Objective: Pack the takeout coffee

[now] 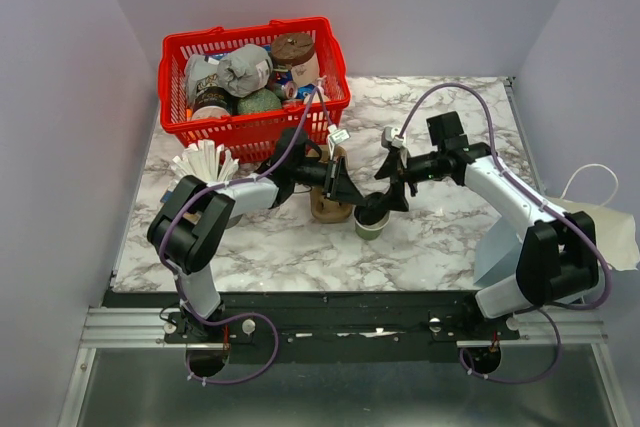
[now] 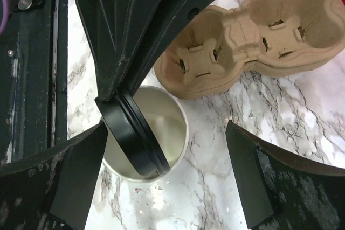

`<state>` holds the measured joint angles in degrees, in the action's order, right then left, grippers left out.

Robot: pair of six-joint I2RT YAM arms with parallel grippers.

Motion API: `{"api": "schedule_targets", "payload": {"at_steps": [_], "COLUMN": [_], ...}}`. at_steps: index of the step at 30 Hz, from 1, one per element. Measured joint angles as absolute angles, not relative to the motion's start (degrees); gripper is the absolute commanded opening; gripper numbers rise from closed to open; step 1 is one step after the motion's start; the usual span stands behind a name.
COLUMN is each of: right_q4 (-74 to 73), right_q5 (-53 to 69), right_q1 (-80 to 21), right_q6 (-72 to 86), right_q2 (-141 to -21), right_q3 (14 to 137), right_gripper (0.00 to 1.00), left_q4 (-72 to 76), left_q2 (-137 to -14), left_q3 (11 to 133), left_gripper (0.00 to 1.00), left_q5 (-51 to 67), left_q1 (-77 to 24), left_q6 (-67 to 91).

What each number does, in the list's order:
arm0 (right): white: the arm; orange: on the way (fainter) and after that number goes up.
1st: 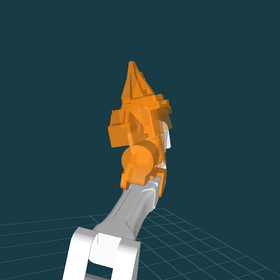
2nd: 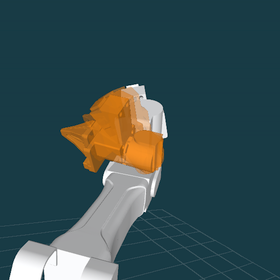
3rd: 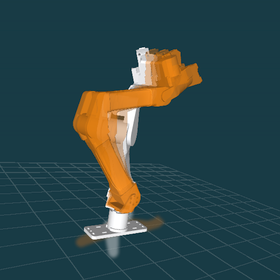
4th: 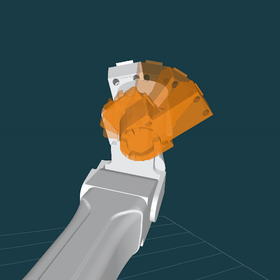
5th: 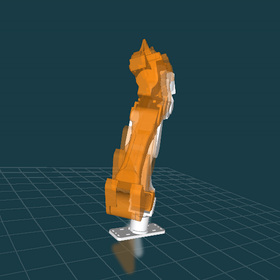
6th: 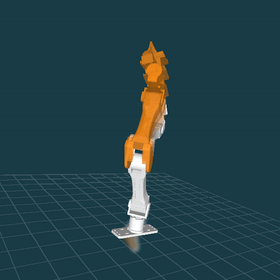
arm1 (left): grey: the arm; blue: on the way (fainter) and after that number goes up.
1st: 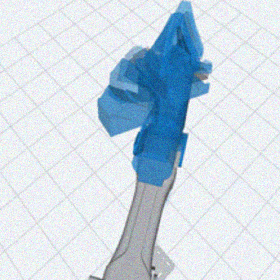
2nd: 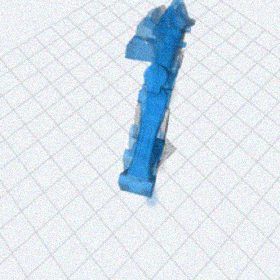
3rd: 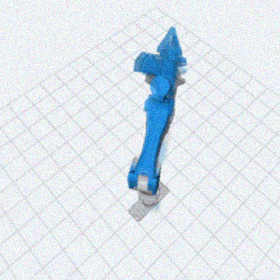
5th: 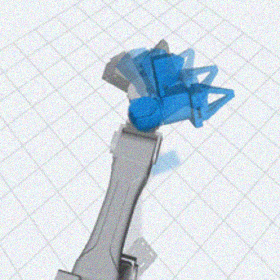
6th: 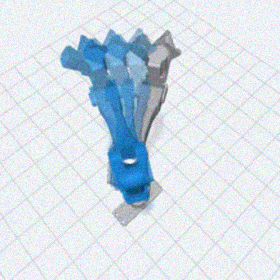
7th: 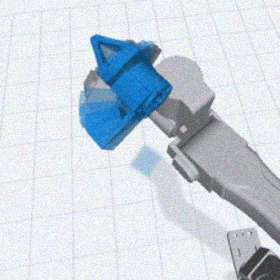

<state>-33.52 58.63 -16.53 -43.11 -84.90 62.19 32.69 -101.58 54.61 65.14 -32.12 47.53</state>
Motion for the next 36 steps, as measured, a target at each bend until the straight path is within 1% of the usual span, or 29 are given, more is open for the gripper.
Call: {"api": "schedule_targets", "payload": {"at_steps": [1,4,7,21,36], "right_q4": [-33.32,-32.56,-31.79,-30.35,-30.02], "right_q5": [58.43,57.87,57.65,56.97,56.53], "right_q1": [-16.69,-17.21,-17.32,-17.69,-17.69], "right_q6": [-43.11,-43.07,-42.65,-40.91,-40.53], "right_q2": [-85.06,-85.34,-85.49,-86.63,-86.63], "right_q3": [62.19,62.22,62.24,62.65,62.65], "right_gripper": [1.0,1.0,1.0,1.0,1.0], "left_q4": [32.45,31.46,30.02,19.84,17.63], "left_q2": [-101.58,-101.58,-101.58,-101.34,-101.34], "left_q3": [54.63,54.63,54.63,56.42,56.55], "left_gripper": [0.3,0.37,0.41,0.44,0.45], "left_q5": [65.14,65.12,64.99,60.82,60.01], "left_q1": [-32.03,-31.55,-31.16,-30.48,-30.48], "left_q6": [47.35,46.5,45.5,37.21,35.33]}}
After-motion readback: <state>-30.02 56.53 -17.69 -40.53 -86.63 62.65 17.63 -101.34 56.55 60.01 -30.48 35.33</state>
